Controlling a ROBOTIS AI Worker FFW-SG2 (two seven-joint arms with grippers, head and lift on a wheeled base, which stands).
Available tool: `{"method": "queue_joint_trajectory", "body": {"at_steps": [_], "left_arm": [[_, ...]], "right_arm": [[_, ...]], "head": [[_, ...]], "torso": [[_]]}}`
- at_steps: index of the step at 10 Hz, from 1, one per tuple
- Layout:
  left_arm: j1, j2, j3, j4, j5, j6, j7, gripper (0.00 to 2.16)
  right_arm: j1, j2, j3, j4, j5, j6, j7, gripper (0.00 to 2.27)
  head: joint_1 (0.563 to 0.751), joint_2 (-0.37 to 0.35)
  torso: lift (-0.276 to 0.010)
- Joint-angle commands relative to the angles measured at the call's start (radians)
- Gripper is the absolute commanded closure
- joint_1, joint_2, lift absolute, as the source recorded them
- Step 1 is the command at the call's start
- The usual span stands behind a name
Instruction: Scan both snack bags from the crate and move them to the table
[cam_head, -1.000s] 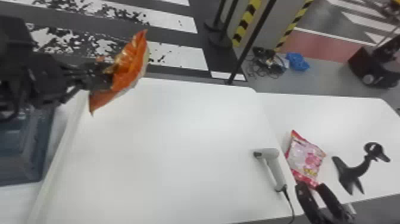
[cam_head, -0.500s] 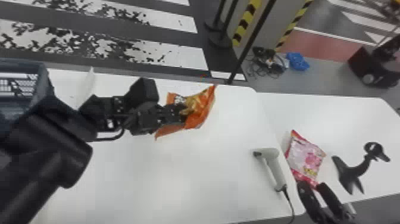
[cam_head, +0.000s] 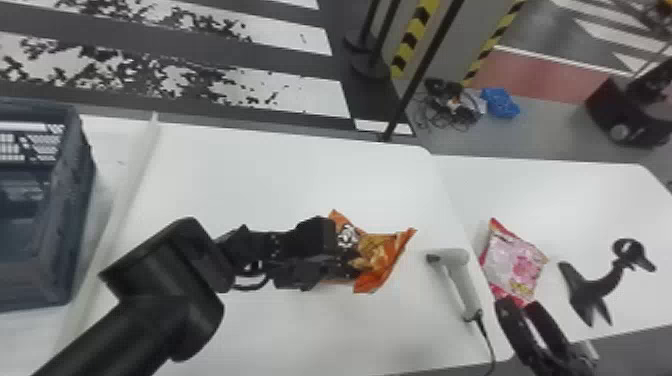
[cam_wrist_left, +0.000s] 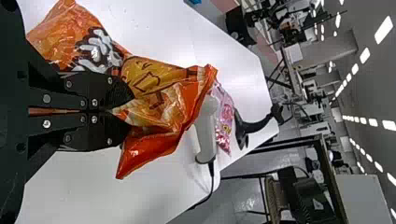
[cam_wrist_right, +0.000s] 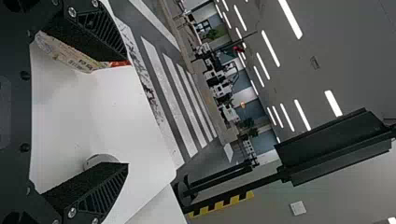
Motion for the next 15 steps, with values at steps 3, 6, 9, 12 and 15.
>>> {"method": "queue_joint_trajectory", "body": {"at_steps": [3, 6, 9, 12, 15], "left_arm": [[0.025, -0.003, -0.026, 0.015, 0.051, 0.042, 0.064, 0.63], [0.037, -0.003, -0.016, -0.126, 0.097, 0.333, 0.061, 0.07], [0.12, 0.036, 0.093, -0.323, 0.181, 0.447, 0.047, 0.07], [0.304, 0.084, 0.343, -0.582, 0.264, 0.487, 0.056, 0.07], [0.508, 0.082, 0.563, -0.818, 0.267, 0.474, 0.104, 0.07]], "right_arm": [[-0.016, 0.001, -0.005, 0.0, 0.002, 0.029, 0.002, 0.13], [-0.009, 0.001, -0.018, -0.002, -0.008, 0.038, 0.011, 0.13], [-0.019, 0.001, -0.018, -0.015, -0.006, 0.047, 0.01, 0.13], [-0.089, 0.001, -0.033, -0.011, 0.063, 0.087, -0.004, 0.13], [-0.169, 0.001, 0.005, 0.078, 0.106, 0.127, -0.001, 0.13]], "head": [[0.695, -0.35], [0.695, -0.35], [0.695, -0.35], [0.695, -0.35], [0.695, -0.35]], "torso": [[-0.087], [-0.087], [-0.087], [-0.087], [-0.087]]}}
